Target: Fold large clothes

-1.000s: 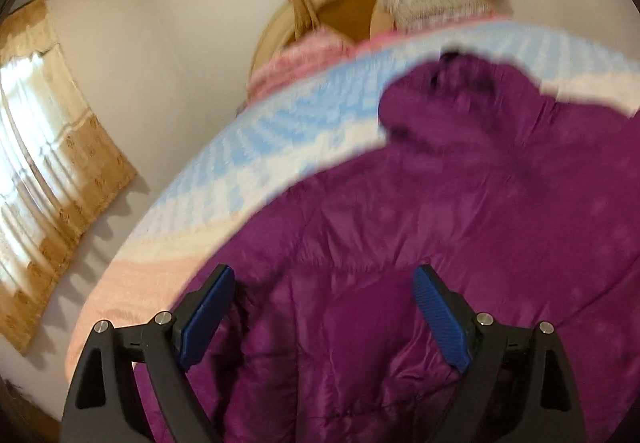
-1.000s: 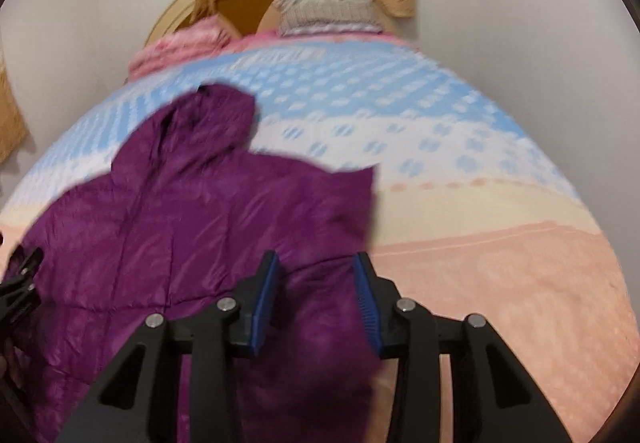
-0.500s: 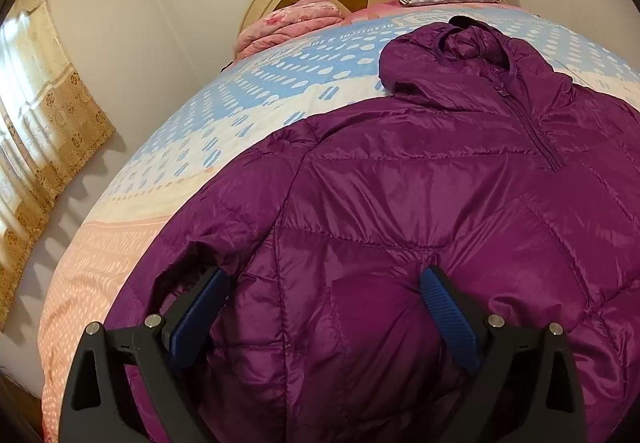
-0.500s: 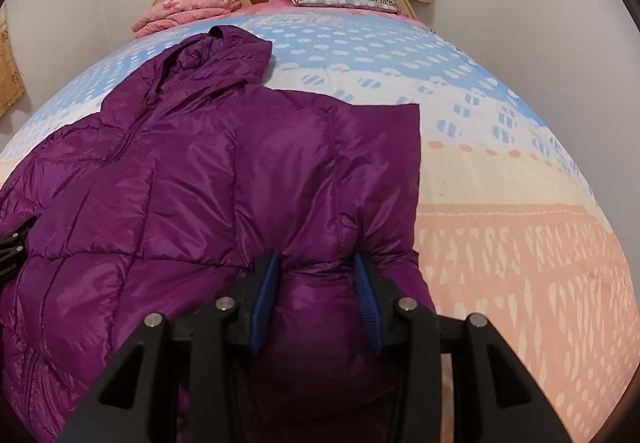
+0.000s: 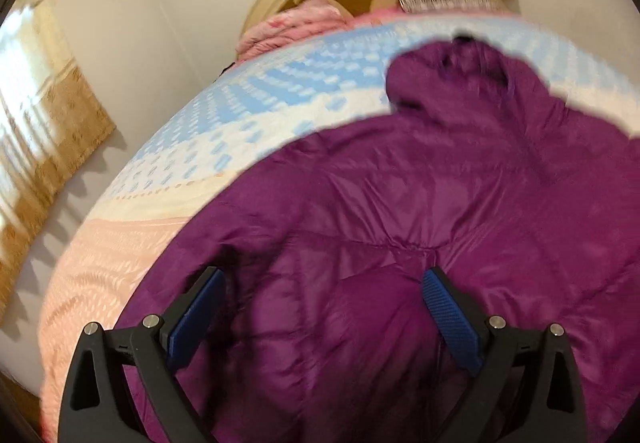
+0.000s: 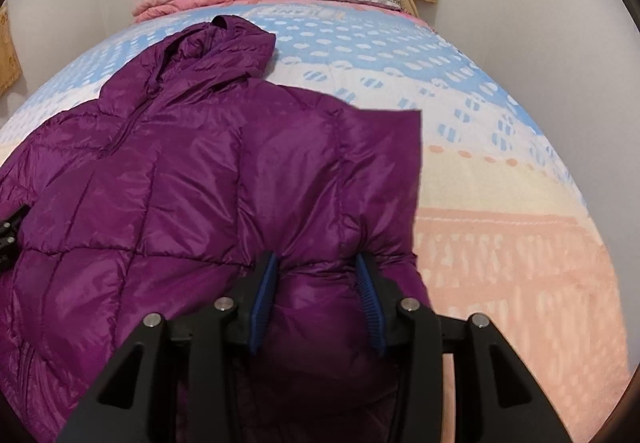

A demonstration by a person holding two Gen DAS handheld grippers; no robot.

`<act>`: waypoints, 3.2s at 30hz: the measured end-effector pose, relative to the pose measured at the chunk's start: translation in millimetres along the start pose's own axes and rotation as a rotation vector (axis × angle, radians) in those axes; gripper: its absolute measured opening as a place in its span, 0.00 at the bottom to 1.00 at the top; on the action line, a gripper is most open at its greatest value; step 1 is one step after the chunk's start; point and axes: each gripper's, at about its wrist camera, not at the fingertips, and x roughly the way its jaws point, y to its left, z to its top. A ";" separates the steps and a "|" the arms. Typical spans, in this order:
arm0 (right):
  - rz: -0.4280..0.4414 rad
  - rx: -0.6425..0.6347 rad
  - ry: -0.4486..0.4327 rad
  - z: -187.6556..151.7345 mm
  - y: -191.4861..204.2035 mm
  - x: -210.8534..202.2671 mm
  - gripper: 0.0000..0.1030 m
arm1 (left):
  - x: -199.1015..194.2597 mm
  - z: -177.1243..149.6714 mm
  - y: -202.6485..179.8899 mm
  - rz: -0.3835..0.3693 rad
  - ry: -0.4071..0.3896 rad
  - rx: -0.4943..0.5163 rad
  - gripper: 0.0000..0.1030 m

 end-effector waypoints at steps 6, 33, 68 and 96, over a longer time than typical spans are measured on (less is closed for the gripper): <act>0.098 -0.007 -0.064 -10.6 28.7 -49.4 0.69 | -13.6 -17.4 -1.7 -0.026 -0.024 0.040 0.96; 0.030 -0.046 -0.011 -41.8 61.0 -9.4 0.71 | 22.0 -27.5 -0.9 -0.071 0.066 0.014 0.99; 0.251 -0.072 -0.123 -113.5 136.5 -136.6 0.96 | -79.9 -226.5 299.0 0.070 0.154 -0.398 0.99; 0.169 0.132 -0.171 -110.6 64.6 -143.8 0.96 | -187.7 -68.2 216.7 -0.031 -0.324 -0.092 0.05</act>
